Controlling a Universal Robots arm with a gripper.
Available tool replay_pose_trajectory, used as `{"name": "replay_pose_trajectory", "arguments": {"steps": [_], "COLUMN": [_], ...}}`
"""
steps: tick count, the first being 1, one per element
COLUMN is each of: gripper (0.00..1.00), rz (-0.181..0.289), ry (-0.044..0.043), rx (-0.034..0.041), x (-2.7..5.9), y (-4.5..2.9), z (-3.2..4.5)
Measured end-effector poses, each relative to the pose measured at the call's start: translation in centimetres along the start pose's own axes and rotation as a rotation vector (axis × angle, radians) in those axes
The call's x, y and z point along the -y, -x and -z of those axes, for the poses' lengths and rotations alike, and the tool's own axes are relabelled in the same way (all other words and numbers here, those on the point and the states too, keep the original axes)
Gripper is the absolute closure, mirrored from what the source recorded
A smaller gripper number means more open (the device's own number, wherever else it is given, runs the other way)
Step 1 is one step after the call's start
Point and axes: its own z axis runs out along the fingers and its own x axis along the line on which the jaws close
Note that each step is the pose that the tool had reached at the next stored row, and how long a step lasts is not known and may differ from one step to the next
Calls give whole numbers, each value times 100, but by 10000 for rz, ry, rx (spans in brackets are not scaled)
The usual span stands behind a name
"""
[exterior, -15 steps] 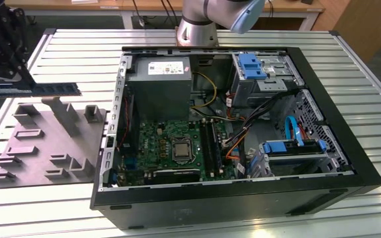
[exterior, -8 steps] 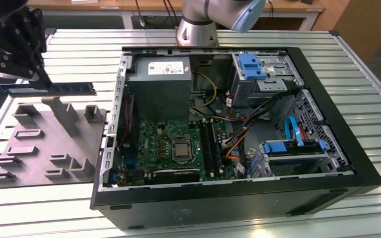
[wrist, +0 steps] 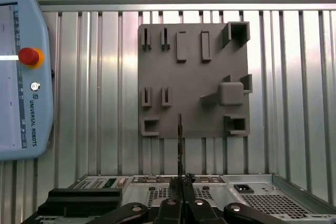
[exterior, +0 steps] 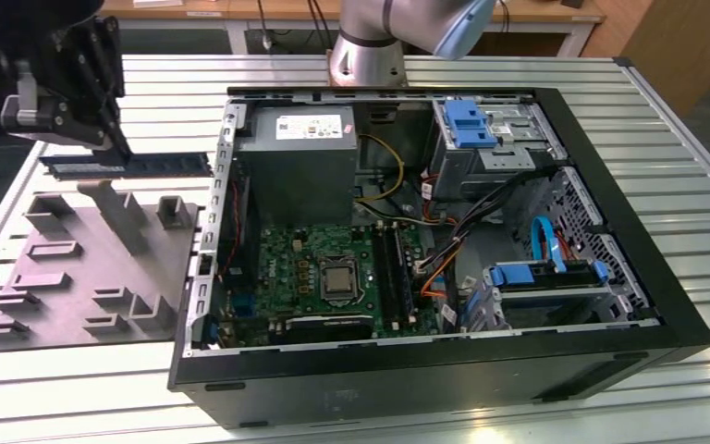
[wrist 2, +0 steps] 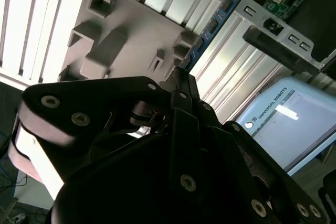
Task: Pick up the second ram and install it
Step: 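Pick up the second ram and move it above second insertion slot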
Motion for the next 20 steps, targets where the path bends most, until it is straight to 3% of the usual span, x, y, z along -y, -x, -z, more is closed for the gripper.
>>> {"name": "replay_pose_trajectory", "arguments": {"steps": [13, 20], "gripper": [88, 88], "rz": [0, 0], "ry": [1, 0], "rx": [-1, -1], "x": [344, 569], "y": [9, 15], "z": [16, 26]}}
